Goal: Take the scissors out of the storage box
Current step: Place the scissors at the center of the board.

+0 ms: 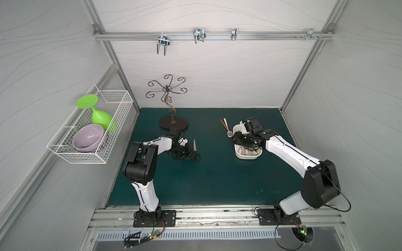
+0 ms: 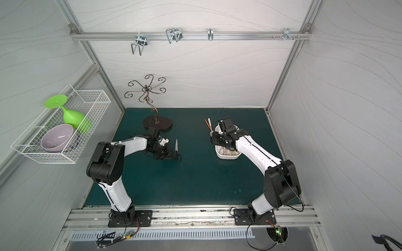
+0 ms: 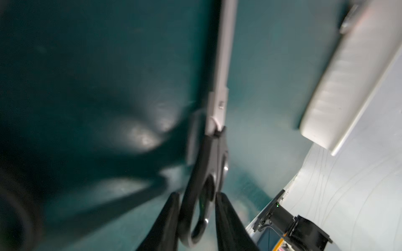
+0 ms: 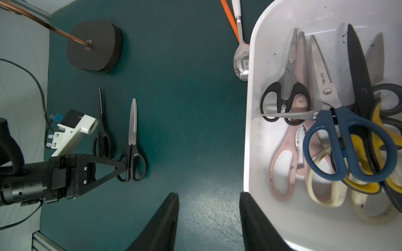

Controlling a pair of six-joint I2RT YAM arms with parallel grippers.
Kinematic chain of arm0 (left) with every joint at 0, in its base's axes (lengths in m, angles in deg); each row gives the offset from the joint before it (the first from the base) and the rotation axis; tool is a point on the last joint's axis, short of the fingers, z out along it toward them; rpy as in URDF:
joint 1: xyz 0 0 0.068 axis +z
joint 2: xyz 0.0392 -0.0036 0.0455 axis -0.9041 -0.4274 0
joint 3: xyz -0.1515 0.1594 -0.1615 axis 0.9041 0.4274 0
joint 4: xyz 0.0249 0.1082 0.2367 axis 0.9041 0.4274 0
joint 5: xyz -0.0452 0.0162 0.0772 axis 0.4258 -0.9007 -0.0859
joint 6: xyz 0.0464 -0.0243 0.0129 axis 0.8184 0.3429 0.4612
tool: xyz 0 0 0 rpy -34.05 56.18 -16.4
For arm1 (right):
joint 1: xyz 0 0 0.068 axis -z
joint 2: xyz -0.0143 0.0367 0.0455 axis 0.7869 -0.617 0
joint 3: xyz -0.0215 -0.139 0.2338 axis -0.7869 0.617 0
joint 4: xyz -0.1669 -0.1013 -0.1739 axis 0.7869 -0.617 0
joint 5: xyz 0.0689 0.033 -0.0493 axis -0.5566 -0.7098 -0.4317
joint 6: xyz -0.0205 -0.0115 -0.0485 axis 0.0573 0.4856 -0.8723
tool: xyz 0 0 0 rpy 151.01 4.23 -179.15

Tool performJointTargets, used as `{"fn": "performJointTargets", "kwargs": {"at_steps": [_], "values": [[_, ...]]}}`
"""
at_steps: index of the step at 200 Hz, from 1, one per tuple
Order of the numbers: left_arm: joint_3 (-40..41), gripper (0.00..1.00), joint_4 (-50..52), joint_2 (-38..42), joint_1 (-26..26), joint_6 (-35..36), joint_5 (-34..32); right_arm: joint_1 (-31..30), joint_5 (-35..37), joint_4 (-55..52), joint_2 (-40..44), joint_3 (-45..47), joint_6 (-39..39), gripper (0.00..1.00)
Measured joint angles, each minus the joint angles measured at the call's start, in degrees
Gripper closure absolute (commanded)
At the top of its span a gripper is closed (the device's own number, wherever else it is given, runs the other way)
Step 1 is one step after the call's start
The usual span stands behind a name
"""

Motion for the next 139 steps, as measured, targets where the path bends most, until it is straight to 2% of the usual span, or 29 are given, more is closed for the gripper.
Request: {"fn": "performJointTargets", "kwargs": {"at_steps": [41,55,71,83,139], "values": [[-1.1,0.6,1.3,-0.6,0.1,0.6,-0.5,0.0,0.3,-0.1,0.0,0.0,0.0,0.5],[-1.6,0.48,1.8,-0.6,0.1,0.8,-0.8,0.0,0.4,-0.1,0.1,0.0,-0.1,0.5],[-2.5,0.29,2.5,-0.5,0.0,1.0,-1.3,0.0,1.0,-0.2,0.2,0.0,-0.5,0.5],[-3.6,0.24,3.5,-0.3,-0.1,0.8,-2.2,0.0,2.0,-0.5,0.3,0.0,-1.2,0.49],[-6.7,0.23,9.9,2.3,0.2,1.7,-9.9,3.7,4.3,-3.2,0.2,-1.3,-3.3,0.49]]}}
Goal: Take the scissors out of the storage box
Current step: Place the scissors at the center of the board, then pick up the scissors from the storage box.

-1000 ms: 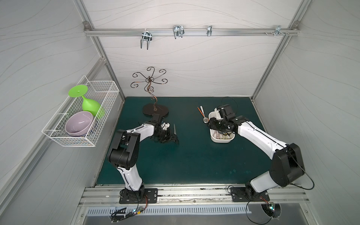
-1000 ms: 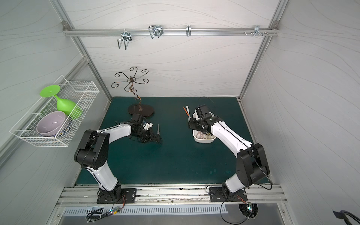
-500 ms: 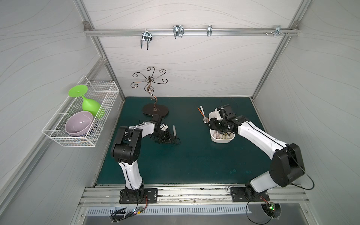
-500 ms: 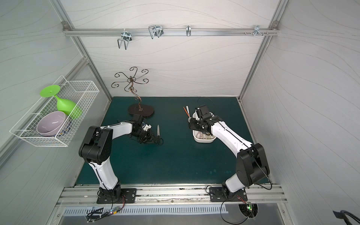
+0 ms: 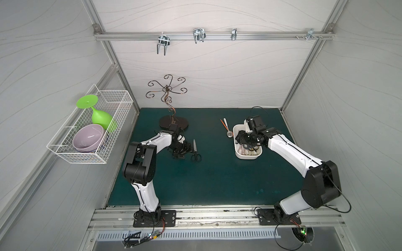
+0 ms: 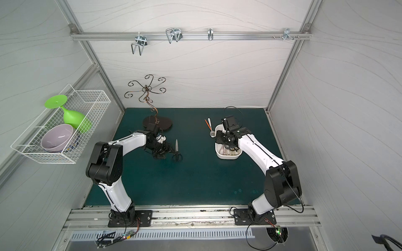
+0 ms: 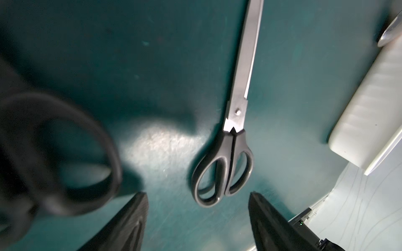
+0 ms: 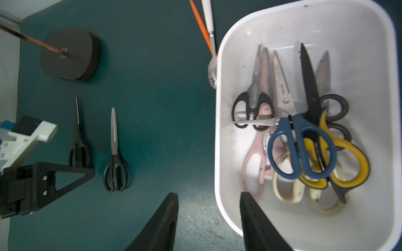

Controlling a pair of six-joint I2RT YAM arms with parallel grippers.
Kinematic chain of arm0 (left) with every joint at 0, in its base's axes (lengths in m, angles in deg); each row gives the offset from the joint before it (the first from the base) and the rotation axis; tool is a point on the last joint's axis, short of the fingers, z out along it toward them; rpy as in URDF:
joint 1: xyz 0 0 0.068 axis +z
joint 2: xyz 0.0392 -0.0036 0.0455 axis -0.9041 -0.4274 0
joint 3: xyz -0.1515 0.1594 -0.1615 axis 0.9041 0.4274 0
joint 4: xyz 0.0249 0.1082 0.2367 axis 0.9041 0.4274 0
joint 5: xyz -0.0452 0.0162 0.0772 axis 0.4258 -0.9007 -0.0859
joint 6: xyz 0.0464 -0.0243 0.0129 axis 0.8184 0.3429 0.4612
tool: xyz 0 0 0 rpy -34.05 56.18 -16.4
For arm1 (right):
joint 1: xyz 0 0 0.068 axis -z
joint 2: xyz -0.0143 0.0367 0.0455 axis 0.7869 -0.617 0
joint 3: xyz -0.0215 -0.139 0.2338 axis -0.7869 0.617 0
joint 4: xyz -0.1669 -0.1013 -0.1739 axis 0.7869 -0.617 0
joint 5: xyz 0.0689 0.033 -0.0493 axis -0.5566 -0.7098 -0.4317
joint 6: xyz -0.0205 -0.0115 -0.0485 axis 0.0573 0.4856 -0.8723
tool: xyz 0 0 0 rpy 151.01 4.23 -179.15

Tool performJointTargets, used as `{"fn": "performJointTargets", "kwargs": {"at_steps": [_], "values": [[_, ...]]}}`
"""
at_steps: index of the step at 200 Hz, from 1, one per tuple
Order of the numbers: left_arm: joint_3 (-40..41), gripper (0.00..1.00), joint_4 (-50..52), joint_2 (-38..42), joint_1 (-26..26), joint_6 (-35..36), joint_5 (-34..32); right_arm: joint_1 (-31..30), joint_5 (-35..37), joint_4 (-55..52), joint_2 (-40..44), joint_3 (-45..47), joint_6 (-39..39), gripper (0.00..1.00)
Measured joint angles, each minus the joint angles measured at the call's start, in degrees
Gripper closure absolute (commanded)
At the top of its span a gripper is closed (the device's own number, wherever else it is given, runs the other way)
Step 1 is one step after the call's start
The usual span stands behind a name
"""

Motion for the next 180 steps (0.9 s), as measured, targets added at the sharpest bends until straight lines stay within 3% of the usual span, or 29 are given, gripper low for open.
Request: {"fn": "performJointTargets", "kwargs": {"at_steps": [33,97,180], "values": [[-2.6,0.23,-2.0,4.0,0.1,-1.9,2.0,3.3,1.6,-2.5,-1.7,-2.3,-2.3,0.5],[-0.7,0.24,-19.8,7.0,-0.6,-14.7,14.2,7.1,4.3,-6.8,-7.4,-4.5,-7.8,0.55],[1.7,0.25,-25.4,4.7,-8.7,-20.3,19.1,8.0,11.1,-11.8,-14.1,-10.6,-13.2,0.68]]}}
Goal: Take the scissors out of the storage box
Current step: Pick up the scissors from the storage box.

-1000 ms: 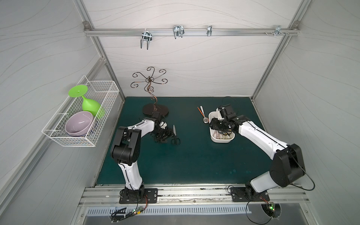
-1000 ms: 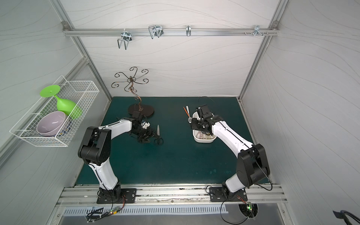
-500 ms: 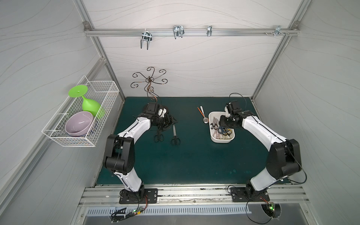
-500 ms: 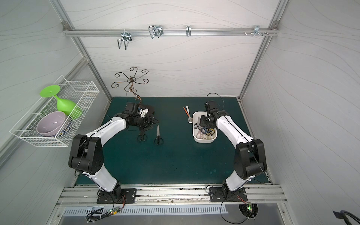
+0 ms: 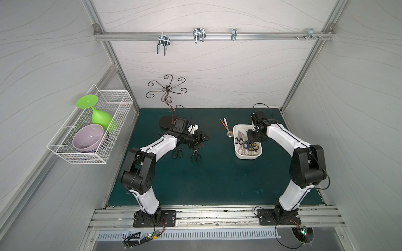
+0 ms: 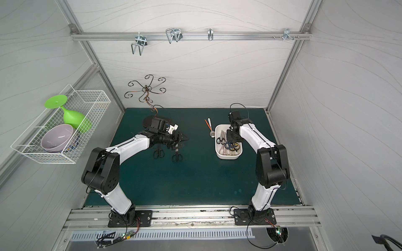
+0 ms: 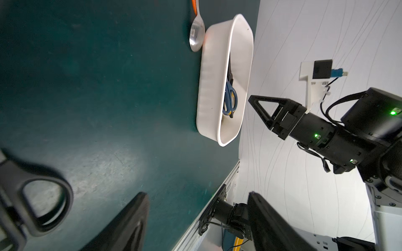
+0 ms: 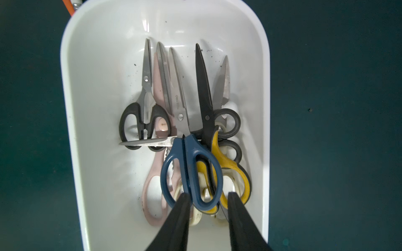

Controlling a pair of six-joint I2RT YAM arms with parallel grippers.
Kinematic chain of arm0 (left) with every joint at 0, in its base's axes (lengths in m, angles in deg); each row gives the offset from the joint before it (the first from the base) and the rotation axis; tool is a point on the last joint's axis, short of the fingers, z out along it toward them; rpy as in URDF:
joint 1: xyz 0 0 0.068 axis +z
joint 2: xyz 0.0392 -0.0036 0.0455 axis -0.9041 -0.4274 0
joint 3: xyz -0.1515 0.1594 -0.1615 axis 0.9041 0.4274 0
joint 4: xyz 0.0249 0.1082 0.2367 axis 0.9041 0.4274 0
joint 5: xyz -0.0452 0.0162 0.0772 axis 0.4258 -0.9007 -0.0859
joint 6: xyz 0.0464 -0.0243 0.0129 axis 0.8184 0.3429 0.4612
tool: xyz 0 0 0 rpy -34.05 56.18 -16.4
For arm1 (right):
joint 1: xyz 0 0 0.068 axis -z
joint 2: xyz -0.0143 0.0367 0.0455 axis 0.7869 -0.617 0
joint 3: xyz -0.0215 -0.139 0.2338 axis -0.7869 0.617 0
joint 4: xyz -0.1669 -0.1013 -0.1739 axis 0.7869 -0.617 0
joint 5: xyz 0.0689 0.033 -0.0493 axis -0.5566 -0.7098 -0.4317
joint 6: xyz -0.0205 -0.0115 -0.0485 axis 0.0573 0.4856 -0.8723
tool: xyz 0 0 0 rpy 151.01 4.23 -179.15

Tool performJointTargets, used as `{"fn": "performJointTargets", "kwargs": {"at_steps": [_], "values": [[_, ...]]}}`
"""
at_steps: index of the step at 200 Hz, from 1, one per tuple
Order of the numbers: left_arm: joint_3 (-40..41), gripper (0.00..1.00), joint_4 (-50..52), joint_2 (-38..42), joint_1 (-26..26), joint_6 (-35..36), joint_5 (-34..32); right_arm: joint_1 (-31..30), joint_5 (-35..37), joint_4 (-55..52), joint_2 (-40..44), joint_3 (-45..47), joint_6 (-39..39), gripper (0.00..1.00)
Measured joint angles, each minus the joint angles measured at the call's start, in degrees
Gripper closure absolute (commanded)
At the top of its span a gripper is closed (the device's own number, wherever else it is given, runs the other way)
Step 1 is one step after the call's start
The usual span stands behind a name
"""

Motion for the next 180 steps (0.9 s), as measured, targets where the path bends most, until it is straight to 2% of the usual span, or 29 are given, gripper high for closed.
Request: {"fn": "performJointTargets", "kwargs": {"at_steps": [92,180], "values": [[0.0,0.25,-0.7,-1.0,-1.1,-1.3,0.1,0.0,1.4,0.2,-3.2,1.3,-0.4,0.68],[0.0,0.25,-0.7,-1.0,-1.1,-1.3,0.1,0.0,2.3,2.3,-4.3,2.6,-0.4,0.74]]}}
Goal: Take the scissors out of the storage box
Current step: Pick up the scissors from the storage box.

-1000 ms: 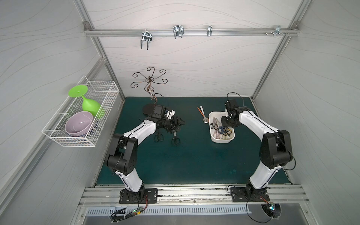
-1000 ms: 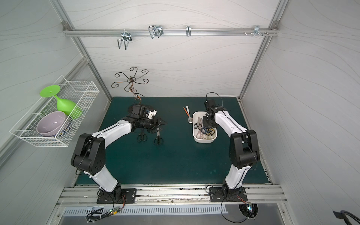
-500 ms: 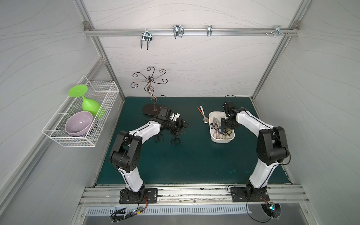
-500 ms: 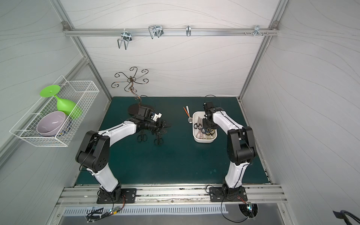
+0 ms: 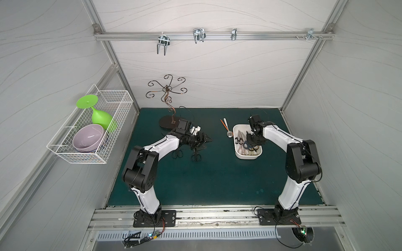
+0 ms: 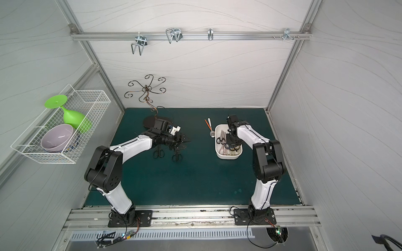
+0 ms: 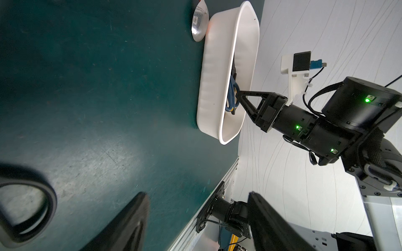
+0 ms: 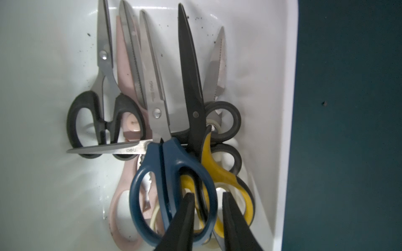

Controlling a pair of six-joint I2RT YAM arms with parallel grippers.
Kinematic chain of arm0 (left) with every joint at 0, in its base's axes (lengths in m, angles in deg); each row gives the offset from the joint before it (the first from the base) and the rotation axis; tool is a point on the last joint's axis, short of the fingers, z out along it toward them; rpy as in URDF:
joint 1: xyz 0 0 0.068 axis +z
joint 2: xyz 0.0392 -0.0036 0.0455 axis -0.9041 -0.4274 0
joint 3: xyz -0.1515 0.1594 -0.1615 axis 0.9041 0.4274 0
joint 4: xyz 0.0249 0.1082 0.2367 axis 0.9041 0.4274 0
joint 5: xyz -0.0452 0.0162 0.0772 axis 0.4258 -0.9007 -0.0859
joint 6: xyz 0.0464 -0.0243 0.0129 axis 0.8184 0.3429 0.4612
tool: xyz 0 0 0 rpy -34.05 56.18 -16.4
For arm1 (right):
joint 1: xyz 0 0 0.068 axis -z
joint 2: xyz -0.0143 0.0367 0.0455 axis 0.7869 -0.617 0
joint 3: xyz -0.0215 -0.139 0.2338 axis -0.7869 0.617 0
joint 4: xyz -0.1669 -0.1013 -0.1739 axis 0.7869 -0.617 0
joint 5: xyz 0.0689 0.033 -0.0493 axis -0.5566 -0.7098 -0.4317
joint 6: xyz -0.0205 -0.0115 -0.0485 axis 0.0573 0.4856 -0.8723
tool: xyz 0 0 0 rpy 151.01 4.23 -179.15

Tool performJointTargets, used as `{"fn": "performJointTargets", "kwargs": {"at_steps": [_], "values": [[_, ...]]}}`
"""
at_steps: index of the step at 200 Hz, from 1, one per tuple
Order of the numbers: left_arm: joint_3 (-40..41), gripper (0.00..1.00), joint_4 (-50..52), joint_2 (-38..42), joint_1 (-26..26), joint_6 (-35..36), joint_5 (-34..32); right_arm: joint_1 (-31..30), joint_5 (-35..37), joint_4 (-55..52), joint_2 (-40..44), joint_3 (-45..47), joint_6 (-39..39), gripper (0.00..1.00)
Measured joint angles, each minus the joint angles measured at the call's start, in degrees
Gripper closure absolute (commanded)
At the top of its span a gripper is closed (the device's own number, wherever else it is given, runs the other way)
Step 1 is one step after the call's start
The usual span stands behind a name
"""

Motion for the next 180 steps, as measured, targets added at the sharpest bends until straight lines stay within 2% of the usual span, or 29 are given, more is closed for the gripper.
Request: {"fn": "performJointTargets", "kwargs": {"at_steps": [70,115,158,180], "values": [[0.0,0.25,0.0,0.0,0.0,0.0,0.0,0.0,0.3,0.9,-1.2,0.0,0.0,0.8],[0.0,0.24,0.0,0.0,0.0,0.0,0.0,0.0,0.3,0.9,-1.2,0.0,-0.4,0.91],[0.0,0.25,0.0,0.1,0.0,0.0,0.0,0.0,0.4,1.1,-1.2,0.2,-0.8,0.91],[0.0,0.25,-0.1,0.2,0.0,0.0,0.0,0.0,0.4,1.4,-1.2,0.4,-1.0,0.95]]}}
